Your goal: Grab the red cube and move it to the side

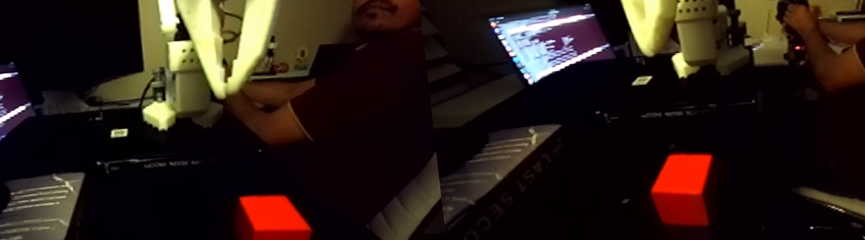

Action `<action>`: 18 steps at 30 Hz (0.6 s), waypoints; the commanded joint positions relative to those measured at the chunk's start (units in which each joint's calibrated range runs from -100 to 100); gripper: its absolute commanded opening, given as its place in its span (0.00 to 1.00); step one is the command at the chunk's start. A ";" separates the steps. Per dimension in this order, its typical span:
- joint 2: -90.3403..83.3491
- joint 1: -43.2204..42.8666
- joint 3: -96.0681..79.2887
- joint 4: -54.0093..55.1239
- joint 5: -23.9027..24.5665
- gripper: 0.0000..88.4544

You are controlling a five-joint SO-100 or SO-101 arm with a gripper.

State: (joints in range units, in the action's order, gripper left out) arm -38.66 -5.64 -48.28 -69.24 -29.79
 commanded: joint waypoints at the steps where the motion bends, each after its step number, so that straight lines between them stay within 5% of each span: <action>1: 0.01 0.06 1.79 -0.78 0.19 0.01; 18: 4.21 1.64 2.33 4.63 13.03 0.01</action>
State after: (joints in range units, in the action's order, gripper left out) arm -36.14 -5.02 -48.28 -66.05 -19.61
